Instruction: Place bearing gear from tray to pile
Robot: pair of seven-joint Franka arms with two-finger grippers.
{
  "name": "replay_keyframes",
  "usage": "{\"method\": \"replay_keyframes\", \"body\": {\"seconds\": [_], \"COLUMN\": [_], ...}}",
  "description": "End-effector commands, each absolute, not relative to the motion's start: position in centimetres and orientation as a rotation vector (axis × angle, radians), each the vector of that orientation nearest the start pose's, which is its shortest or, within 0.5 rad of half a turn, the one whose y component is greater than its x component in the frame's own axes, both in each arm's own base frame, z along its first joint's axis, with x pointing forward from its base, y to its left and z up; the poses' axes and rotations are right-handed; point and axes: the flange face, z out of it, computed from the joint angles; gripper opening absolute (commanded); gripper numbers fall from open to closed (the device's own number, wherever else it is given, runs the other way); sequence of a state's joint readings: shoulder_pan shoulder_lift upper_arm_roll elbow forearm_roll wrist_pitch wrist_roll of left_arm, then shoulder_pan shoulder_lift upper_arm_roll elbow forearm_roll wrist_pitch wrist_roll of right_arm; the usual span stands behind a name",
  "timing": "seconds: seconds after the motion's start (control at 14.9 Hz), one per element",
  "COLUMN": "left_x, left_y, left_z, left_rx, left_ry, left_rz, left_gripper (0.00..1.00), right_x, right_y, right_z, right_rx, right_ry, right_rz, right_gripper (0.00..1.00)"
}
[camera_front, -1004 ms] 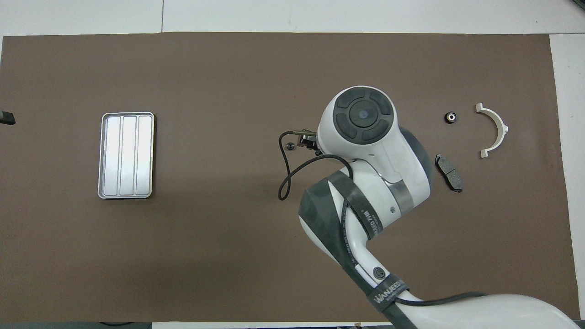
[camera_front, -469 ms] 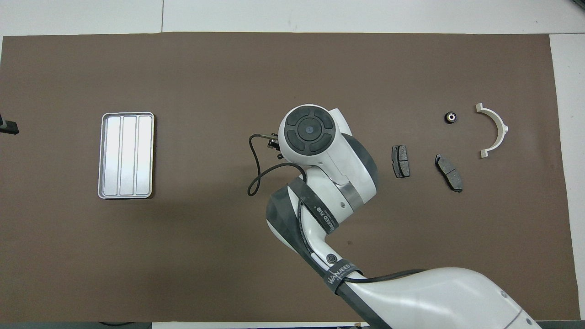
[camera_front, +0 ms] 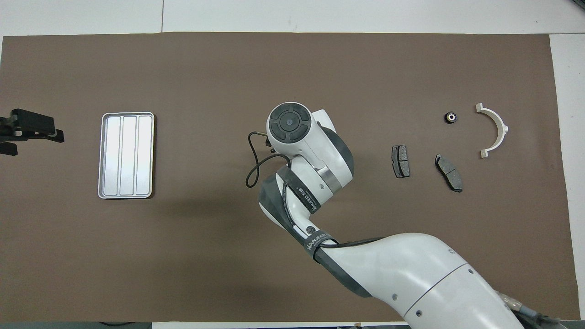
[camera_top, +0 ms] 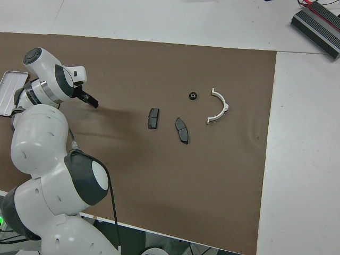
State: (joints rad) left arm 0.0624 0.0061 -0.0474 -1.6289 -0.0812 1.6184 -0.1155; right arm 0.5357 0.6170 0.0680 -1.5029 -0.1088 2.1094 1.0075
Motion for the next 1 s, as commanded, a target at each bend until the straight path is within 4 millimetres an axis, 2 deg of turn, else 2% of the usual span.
{"method": "replay_keyframes", "body": {"seconds": [0.0,0.2,0.4,0.54,0.6,0.94], "left_x": [55.2,55.4,55.7,55.4,55.2,54.8], "left_y": [-2.2,-3.6,-3.6,-3.5,-3.3,-3.7], "left_z": [60.7,61.0,60.4,60.3,60.4,61.2], "left_rx": [-3.179,-3.182,-3.182,-3.180,-3.179,-3.180], "left_ry": [-0.149,-0.105,-0.094,-0.091,-0.093,-0.102], "left_rz": [0.034,0.014,0.018,0.030,0.034,0.013], "left_gripper": [1.00,1.00,1.00,1.00,1.00,1.00], "right_x": [60.0,60.5,61.7,62.1,61.9,61.5], "right_y": [39.1,39.3,39.8,40.0,40.5,40.8], "right_z": [29.9,29.8,29.8,29.1,28.4,28.2], "right_rx": [-3.135,-3.125,-3.130,-3.131,-3.134,-3.145], "right_ry": [0.586,0.585,0.596,0.599,0.592,0.589], "right_rz": [-0.096,-0.111,-0.104,-0.103,-0.098,-0.082], "right_gripper": [1.00,1.00,1.00,1.00,0.99,0.95]}}
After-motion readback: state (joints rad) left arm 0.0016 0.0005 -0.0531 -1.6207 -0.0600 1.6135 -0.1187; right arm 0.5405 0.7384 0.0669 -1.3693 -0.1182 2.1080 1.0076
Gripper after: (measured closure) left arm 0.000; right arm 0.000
